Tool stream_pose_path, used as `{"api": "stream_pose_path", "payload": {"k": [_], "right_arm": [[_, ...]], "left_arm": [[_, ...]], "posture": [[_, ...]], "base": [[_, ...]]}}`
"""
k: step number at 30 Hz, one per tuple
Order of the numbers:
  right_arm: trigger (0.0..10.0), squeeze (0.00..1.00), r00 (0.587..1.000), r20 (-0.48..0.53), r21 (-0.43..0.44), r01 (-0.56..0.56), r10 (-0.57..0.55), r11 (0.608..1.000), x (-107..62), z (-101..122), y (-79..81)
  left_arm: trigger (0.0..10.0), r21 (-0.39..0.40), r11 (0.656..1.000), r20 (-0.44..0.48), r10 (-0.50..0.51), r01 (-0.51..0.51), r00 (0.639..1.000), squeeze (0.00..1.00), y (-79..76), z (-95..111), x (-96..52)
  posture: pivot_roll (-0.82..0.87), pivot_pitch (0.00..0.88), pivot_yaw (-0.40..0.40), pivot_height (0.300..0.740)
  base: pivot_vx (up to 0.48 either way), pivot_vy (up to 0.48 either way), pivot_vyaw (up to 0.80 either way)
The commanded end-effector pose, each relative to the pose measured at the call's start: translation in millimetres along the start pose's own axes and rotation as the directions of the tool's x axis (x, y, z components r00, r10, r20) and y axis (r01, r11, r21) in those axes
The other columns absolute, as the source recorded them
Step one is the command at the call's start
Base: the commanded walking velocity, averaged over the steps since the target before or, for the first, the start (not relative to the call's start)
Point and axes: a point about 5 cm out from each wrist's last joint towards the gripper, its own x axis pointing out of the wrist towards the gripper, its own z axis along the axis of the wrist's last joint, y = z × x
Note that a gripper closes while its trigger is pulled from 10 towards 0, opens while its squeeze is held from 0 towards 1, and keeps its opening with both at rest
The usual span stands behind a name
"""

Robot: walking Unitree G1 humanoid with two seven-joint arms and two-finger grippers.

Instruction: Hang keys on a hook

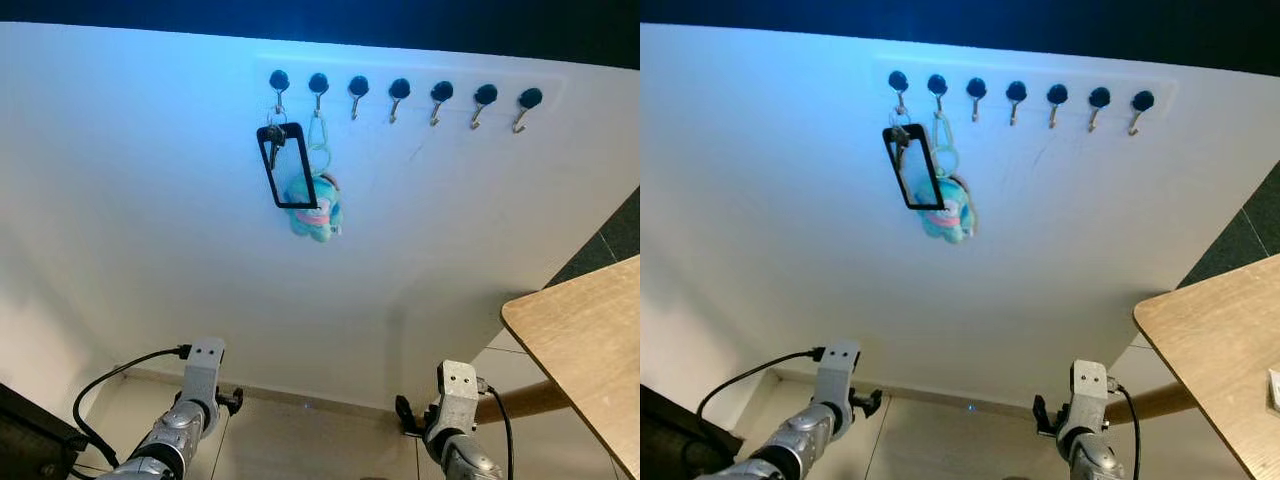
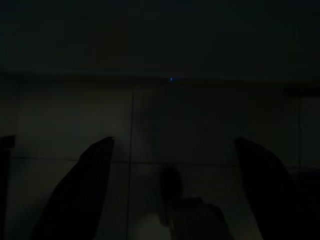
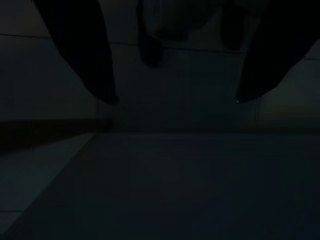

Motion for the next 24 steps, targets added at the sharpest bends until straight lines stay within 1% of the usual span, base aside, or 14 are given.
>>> {"api": "stream_pose_path", "payload": {"k": [1, 3, 5, 6, 7, 8, 11, 12, 13, 14, 15, 20, 23, 24], "right_arm": [[10.0, 0.0, 1.0, -0.016, -0.004, 0.009, -0.009, 1.0, -0.9, -3, -1.8], [10.0, 0.0, 1.0, -0.01, -0.004, 0.01, -0.01, 1.0, -1.0, -2, -2.3], [10.0, 0.0, 1.0, 0.011, 0.038, 0.001, -0.001, 0.999, -1.6, -1, -3.9], [10.0, 0.0, 1.0, 0.011, 0.038, 0.001, -0.001, 0.999, -1.6, -1, -3.9], [10.0, 1.0, 1.0, 0.019, 0.045, 0.0, -0.001, 0.999, -1.5, 0, -4.4], [10.0, 1.0, 1.0, 0.014, 0.037, 0.0, 0.0, 0.999, -1.6, 0, -4.5], [10.0, 0.99, 1.0, -0.001, 0.008, 0.023, -0.023, 1.0, -1.7, -2, -5.9], [10.0, 0.0, 0.999, 0.002, 0.016, 0.038, -0.038, 0.999, -1.4, -1, -6.4], [10.0, 0.0, 0.999, 0.0, 0.019, 0.044, -0.044, 0.999, -1.1, -1, -6.0], [10.0, 0.0, 0.999, 0.0, 0.019, 0.044, -0.044, 0.999, -1.1, -1, -6.0], [10.0, 0.0, 0.999, 0.005, 0.003, 0.038, -0.038, 0.999, 0.1, 2, -4.0], [10.0, 0.0, 0.998, 0.033, 0.01, 0.05, -0.051, 0.999, 1.3, 7, -4.7], [10.0, 0.0, 0.999, 0.034, -0.007, 0.038, -0.038, 0.999, 2.1, 8, -1.8], [10.0, 0.0, 1.0, 0.019, -0.013, 0.001, 0.0, 1.0, 2.2, 6, 2.5]], "left_arm": [[10.0, 0.003, 1.0, -0.003, 0.006, -0.006, 1.0, 0.0, -2.2, -3, -0.2], [10.0, 0.001, 1.0, 0.001, 0.008, -0.008, 1.0, 0.0, -2.1, -3, -0.2], [10.0, 0.0, 1.0, 0.008, 0.009, -0.009, 1.0, 0.0, -2.4, -3, -0.3], [10.0, 0.0, 1.0, 0.008, 0.009, -0.009, 1.0, 0.0, -2.4, -3, -0.3], [10.0, -0.017, 1.0, 0.02, 0.004, -0.003, 1.0, 0.56, -3.5, -1, 0.0], [10.0, -0.01, 1.0, 0.022, -0.007, 0.007, 1.0, 1.0, -5.3, 0, 0.3], [10.0, 0.001, 1.0, 0.023, -0.006, 0.006, 1.0, 1.0, -6.9, 1, 0.7], [10.0, -0.012, 1.0, 0.027, 0.005, -0.004, 1.0, 0.0, -6.2, 2, 0.9], [10.0, -0.024, 1.0, 0.026, 0.007, -0.006, 1.0, 0.0, -6.1, 2, 1.1], [10.0, -0.024, 1.0, 0.026, 0.007, -0.006, 1.0, 0.0, -6.1, 2, 1.1], [10.0, 0.002, 1.0, 0.023, -0.004, 0.004, 1.0, 0.0, -6.5, 5, 1.5], [10.0, 0.001, 1.0, 0.039, 0.003, -0.003, 0.999, 0.0, -5.2, 9, 1.9], [10.0, -0.013, 1.0, 0.059, 0.014, -0.013, 0.998, 0.0, -3.9, 12, 1.8], [10.0, -0.017, 1.0, 0.067, 0.008, -0.007, 0.998, 0.0, -4.4, 11, 1.6]], "posture": [[0.03, 0.039, -0.026, 0.74], [0.03, 0.039, -0.026, 0.74], [0.03, 0.03, -0.028, 0.74], [0.03, 0.03, -0.028, 0.74], [0.03, 0.046, -0.027, 0.74], [0.03, 0.045, -0.028, 0.74], [0.04, 0.044, -0.029, 0.74], [0.04, 0.05, -0.028, 0.74], [0.03, 0.074, -0.027, 0.74], [0.03, 0.074, -0.027, 0.74], [0.03, 0.065, -0.024, 0.74], [0.03, 0.046, -0.031, 0.74], [0.03, 0.047, -0.027, 0.74], [0.03, 0.039, -0.025, 0.74]], "base": [[0.0, 0.0, 0.0], [0.0, 0.0, 0.0], [0.0, 0.0, 0.0], [0.0, 0.0, 0.0], [0.0, 0.0, 0.0], [0.0, 0.0, 0.0], [0.0, 0.0, 0.0], [0.0, 0.0, 0.0], [0.0, 0.0, 0.0], [0.0, 0.0, 0.0], [0.0, 0.0, 0.0], [0.0, 0.0, 0.0], [0.0, 0.0, 0.0], [0.0, 0.0, 0.0]]}}
